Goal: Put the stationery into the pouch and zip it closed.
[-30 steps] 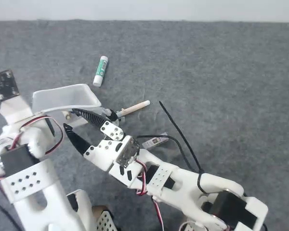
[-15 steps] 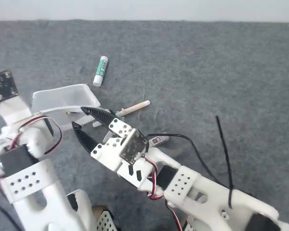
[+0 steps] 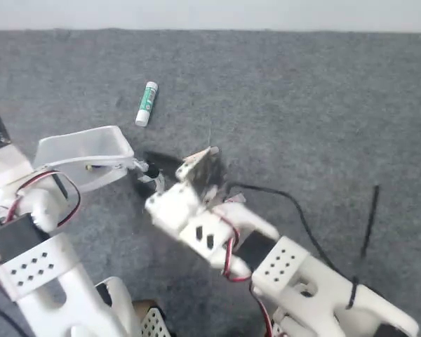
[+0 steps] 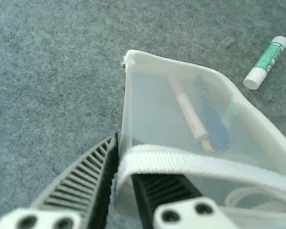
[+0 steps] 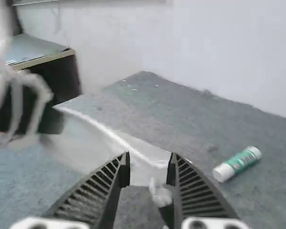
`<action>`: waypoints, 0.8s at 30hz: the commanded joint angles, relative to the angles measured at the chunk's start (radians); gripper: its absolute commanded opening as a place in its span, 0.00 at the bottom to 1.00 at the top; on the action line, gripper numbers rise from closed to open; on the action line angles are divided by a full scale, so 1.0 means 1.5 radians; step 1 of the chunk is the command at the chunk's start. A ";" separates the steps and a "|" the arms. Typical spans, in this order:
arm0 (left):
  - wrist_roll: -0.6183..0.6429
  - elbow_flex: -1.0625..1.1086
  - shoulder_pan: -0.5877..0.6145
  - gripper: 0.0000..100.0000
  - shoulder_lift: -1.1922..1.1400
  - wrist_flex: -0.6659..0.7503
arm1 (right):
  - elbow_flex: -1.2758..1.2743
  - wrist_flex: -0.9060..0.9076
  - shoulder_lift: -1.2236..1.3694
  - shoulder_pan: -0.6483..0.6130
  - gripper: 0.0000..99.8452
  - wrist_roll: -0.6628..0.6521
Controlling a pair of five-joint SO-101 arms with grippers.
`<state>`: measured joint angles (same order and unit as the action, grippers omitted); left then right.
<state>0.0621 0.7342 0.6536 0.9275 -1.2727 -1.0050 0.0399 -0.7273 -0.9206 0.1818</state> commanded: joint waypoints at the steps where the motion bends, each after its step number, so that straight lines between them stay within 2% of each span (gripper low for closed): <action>1: 0.000 -0.009 0.003 0.01 0.003 0.021 | 0.114 0.141 -0.028 0.056 0.12 0.050; 6: 0.000 -0.008 0.003 0.01 0.003 0.021 | 0.188 0.330 -0.028 0.067 0.12 0.068; 11: -0.001 -0.008 0.003 0.01 0.003 0.021 | 0.185 0.455 -0.028 0.068 0.12 0.070; 18: -0.001 -0.008 0.003 0.01 0.003 0.021 | 0.186 0.602 -0.027 0.069 0.12 0.168; 24: -0.001 -0.008 0.003 0.01 0.003 0.021 | 0.189 0.657 0.017 0.070 0.12 0.238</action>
<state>0.0621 0.7342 0.6536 0.9275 -1.2727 -0.7871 1.0004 -0.7273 -0.8316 0.4918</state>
